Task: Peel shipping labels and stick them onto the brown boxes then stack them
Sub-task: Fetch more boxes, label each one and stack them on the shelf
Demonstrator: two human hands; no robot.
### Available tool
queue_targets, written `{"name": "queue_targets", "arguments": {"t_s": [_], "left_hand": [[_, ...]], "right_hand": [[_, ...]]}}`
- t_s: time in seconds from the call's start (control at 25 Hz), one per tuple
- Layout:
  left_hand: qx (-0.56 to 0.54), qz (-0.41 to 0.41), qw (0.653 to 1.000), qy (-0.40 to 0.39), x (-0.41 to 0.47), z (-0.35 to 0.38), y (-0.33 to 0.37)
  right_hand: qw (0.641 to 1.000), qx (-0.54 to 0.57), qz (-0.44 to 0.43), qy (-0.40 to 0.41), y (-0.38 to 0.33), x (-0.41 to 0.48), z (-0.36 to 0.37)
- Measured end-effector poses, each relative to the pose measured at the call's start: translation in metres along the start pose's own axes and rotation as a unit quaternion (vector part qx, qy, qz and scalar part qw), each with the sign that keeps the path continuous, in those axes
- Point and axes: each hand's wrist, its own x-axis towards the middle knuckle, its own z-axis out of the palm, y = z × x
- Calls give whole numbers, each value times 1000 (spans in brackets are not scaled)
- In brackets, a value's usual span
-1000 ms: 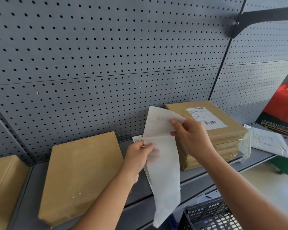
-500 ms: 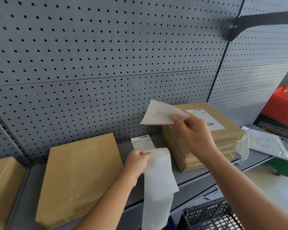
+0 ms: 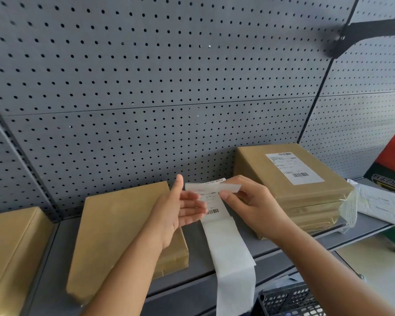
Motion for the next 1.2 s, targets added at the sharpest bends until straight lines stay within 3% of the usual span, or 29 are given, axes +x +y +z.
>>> {"name": "queue_targets", "arguments": {"t_s": [0.12,0.24,0.44,0.52,0.6,0.64,0.72,0.92,1.2], "left_hand": [[-32,12,999,-6,-9,-20,8],[-5,40,998,47,-9,-40,7],[5,63,994,95,-20,-70,7],[17,71,992,108,-25,-82,7],[25,71,990,117,-30,-95,7],[29,69,990,119,-33,-101,7],[40,64,989,125,-38,-111,6],[78,53,987,133,-49,-138,5],[210,58,961,170,-41,-168,-4]], "right_hand": [[998,-28,-42,-49,-1,2,13],[993,-40,-54,-100,-8,5,26],[974,-51,45,-215,-9,9,45],[975,65,128,-169,-9,13,57],[934,230,246,-118,-15,19,74],[906,287,287,-124,-18,22,83],[889,304,303,-161,-23,26,102],[905,254,321,-113,-28,33,144],[944,134,275,-122,-28,43,168]]}}
